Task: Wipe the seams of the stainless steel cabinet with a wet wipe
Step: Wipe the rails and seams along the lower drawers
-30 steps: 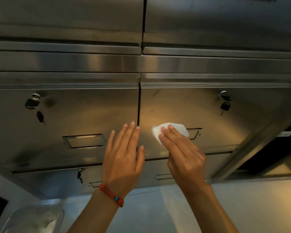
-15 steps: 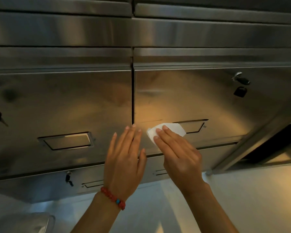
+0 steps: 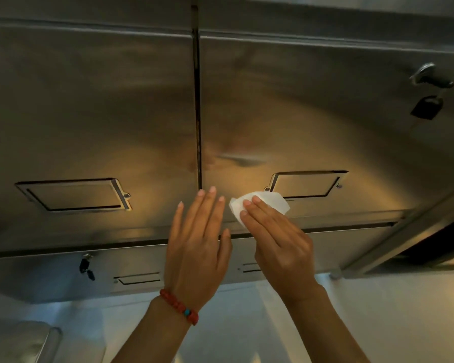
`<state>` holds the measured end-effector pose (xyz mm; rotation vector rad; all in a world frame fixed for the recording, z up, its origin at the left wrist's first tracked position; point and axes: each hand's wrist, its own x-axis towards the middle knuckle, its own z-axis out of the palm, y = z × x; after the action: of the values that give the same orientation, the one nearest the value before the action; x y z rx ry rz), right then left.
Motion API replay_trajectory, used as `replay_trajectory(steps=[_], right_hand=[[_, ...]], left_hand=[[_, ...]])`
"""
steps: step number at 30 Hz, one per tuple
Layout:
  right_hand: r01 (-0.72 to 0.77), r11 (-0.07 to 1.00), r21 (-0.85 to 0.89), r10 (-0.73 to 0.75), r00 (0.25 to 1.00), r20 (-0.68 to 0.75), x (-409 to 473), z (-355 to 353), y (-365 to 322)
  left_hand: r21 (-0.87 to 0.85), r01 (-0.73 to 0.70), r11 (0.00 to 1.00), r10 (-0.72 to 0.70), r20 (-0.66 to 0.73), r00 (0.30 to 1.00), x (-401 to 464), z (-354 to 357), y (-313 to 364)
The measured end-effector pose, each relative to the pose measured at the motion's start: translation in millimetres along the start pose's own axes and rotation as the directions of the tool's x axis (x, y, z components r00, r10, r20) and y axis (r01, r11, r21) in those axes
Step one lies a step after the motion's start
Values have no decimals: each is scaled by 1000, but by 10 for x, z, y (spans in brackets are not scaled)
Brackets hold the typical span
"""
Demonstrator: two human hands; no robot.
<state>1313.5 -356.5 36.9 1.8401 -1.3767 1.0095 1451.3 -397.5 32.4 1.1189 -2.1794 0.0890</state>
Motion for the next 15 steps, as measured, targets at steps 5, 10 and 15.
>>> replay_trajectory(steps=[5, 10, 15], right_hand=[[1, 1000, 24, 0, 999, -43, -194, 218, 107], [8, 1000, -4, -8, 994, -107, -372, 445, 155], [26, 999, -24, -30, 988, -154, -535, 684, 177]], left_hand=[[31, -19, 999, 21, -73, 997, -71, 324, -51], [80, -35, 996, 45, -136, 990, -194, 653, -155], [117, -30, 993, 54, -213, 976, -331, 941, -317]])
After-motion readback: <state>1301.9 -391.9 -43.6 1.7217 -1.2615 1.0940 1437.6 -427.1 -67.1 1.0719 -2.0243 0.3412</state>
